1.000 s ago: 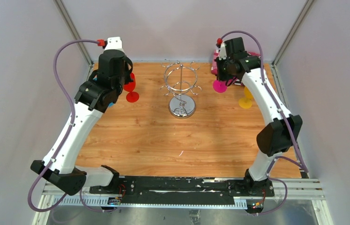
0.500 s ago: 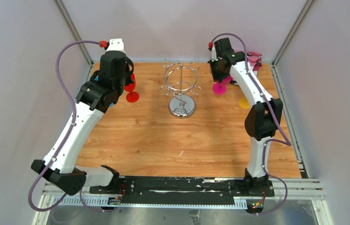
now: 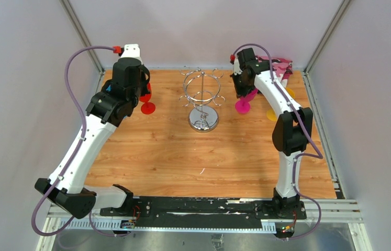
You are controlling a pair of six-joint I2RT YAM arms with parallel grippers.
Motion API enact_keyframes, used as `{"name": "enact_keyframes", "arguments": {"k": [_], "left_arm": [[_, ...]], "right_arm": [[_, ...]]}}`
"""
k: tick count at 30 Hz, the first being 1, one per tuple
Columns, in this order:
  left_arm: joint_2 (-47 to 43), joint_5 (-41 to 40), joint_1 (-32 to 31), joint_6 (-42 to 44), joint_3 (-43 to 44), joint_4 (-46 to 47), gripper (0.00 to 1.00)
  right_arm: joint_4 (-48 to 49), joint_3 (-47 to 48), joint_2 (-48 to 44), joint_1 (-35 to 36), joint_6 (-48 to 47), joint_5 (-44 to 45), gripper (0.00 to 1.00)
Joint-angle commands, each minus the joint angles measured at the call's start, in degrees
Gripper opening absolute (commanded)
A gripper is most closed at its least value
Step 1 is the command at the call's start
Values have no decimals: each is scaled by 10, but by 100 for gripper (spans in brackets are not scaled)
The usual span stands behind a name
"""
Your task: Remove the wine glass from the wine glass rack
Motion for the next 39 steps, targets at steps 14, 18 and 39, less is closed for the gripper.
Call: {"name": "enact_keyframes", "arguments": {"k": [14,18,39], "left_arm": [[-1,1,-3,12,-12,31,0],[-4,-4,-3,13,-16,33,0],[6,4,-3,11,-20,36,2]], "right_arm": [[2,-9,26,-2,-6,-7,0],[3,-12,32,-3,-2,-12,0],[29,-61,21,-4,4,-19,0]]}}
